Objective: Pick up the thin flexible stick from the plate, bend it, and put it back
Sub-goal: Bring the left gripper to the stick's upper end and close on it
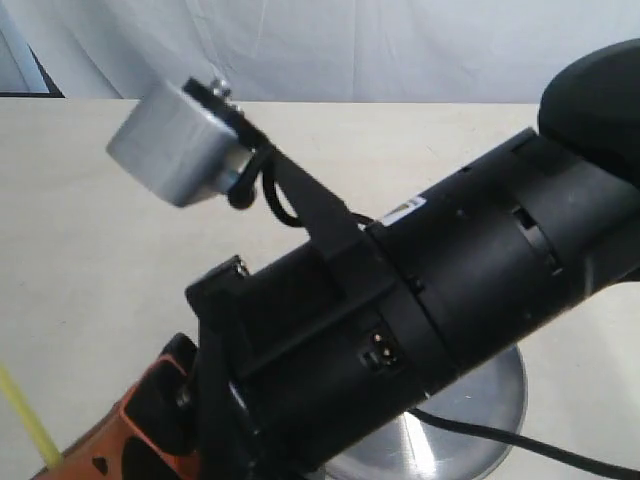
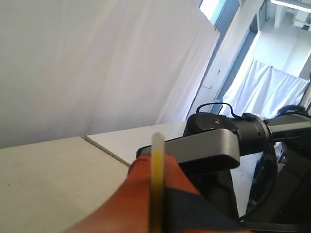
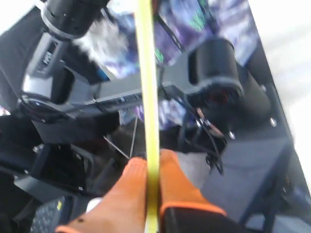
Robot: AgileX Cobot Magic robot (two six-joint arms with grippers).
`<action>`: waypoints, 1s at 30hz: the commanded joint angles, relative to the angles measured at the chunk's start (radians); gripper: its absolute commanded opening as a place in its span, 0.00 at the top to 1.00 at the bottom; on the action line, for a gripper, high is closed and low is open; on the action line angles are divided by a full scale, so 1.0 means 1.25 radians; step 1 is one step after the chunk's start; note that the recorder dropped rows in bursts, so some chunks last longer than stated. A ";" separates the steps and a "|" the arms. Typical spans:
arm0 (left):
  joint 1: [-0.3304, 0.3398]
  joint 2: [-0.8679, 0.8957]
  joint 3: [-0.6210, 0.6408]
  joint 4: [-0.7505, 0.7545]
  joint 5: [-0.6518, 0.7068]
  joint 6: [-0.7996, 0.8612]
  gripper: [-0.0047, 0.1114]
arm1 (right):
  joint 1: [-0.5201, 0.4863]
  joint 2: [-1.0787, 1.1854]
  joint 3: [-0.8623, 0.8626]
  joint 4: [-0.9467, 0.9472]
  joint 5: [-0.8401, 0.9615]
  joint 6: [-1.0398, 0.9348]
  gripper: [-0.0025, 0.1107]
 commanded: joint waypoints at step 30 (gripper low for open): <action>-0.202 0.415 -0.056 -0.063 -0.030 0.271 0.96 | 0.001 -0.010 0.009 -0.503 -0.204 0.342 0.54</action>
